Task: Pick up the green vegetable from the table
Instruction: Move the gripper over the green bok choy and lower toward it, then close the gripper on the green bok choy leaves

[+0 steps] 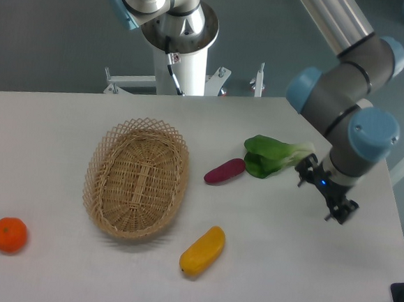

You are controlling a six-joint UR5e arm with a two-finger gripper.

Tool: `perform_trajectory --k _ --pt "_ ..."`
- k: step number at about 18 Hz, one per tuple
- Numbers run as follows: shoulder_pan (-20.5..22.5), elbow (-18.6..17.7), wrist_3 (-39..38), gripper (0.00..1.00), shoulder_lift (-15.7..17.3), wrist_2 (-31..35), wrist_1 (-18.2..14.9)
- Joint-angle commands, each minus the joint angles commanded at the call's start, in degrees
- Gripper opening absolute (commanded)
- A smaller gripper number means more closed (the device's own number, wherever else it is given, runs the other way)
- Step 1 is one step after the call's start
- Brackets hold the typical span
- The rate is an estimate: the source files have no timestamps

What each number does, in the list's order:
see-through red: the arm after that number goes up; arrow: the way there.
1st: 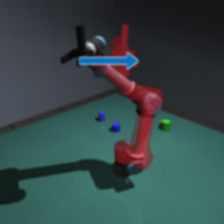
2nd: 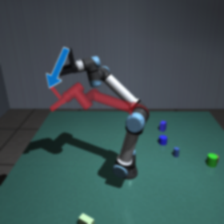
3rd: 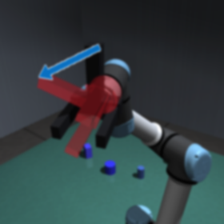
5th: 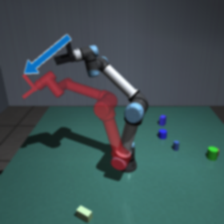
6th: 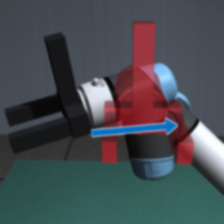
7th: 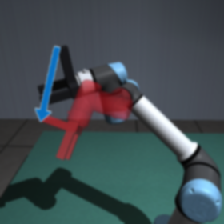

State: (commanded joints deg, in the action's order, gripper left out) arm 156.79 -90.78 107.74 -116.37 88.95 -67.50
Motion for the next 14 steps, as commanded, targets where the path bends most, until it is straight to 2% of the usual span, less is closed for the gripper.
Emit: perform_trajectory --k 4,7,9,14 --pt "-0.08 -3.35 0.27 1.00 1.59 0.70 -0.09" --pt "-0.17 -6.77 1.85 1.00 2.99 6.84 0.00" --pt "0.00 -9.67 2.47 1.00 3.52 7.47 0.87" --pt "0.79 -16.26 4.67 1.00 4.14 7.82 11.67"
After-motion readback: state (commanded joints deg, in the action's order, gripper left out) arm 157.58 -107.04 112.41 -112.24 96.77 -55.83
